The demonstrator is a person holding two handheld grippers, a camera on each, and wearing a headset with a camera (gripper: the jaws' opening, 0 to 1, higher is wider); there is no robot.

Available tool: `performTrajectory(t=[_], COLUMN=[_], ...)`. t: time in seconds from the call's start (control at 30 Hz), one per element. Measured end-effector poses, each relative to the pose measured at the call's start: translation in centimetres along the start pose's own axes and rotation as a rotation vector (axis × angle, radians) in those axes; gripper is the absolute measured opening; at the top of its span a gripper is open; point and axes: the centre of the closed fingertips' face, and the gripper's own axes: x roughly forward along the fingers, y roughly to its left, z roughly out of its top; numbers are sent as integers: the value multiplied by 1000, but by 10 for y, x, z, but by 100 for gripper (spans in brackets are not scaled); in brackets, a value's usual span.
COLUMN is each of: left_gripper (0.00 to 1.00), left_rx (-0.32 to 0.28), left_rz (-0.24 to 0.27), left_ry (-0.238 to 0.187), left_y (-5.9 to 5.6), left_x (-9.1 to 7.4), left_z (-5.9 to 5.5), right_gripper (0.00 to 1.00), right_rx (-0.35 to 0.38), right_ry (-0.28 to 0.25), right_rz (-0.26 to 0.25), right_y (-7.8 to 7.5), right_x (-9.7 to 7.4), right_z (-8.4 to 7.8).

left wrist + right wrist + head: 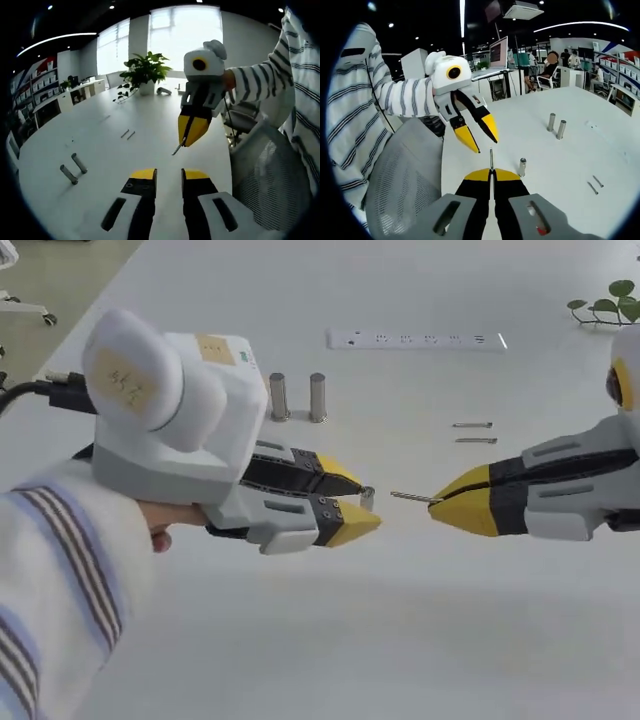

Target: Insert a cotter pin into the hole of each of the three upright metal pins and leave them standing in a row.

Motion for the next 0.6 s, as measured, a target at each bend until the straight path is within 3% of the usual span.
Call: performTrajectory(t=[0.3, 0.6], left_gripper=[17, 17], left_rx=[-9, 8], left_rz=[46, 42], left_ry=[17, 59], left_y=[25, 43], left_x=[9, 25], left_z=[-6, -14], right_gripper=[0, 0], right_rx=[6, -7], right_ry=[66, 121], right_rz=[-61, -106], right_y=[-28, -48], right_x=[8, 17], right_z=[-18, -34])
